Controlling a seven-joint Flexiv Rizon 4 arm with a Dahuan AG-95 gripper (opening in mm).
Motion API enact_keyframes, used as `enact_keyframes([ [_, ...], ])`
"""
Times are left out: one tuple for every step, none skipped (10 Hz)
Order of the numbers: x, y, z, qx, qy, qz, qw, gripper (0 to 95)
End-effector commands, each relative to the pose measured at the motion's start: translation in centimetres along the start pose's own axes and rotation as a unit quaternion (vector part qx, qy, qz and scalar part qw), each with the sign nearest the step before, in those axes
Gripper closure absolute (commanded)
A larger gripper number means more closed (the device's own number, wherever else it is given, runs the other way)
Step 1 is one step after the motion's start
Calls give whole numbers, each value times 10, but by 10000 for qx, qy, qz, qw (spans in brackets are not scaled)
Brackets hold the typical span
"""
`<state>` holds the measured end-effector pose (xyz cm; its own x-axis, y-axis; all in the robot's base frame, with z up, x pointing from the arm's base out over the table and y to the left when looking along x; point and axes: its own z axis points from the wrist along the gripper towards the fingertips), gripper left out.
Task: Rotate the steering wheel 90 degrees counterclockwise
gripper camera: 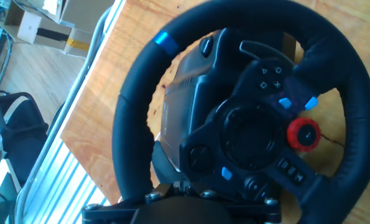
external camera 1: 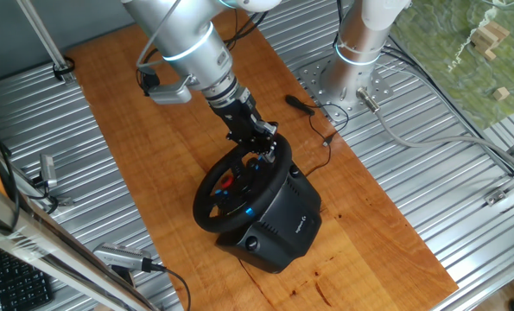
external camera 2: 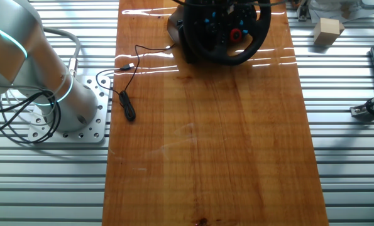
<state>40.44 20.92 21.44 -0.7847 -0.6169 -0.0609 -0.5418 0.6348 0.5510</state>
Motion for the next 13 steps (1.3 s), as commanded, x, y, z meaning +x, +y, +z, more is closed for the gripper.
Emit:
enact_keyframes([
  [4,2,0,17,-8,-11,10000,950],
  [6,2,-1,27,6,-19,10000,950],
  [9,1,1,31,-2,-23,10000,950],
  [11,1,2,35,-10,-27,10000,950],
  [13,1,3,43,-9,-35,10000,950],
  [14,1,4,43,-10,-40,10000,950],
  [14,0,4,52,-7,-41,10000,950],
  [15,0,4,52,-6,-40,10000,950],
  [15,0,5,59,-4,-40,10000,950],
  [15,0,5,65,-1,-36,10000,950],
  [16,0,5,74,5,-38,10000,950],
  [17,0,6,100,24,-40,9999,950],
  [18,0,6,119,38,-39,9999,950],
])
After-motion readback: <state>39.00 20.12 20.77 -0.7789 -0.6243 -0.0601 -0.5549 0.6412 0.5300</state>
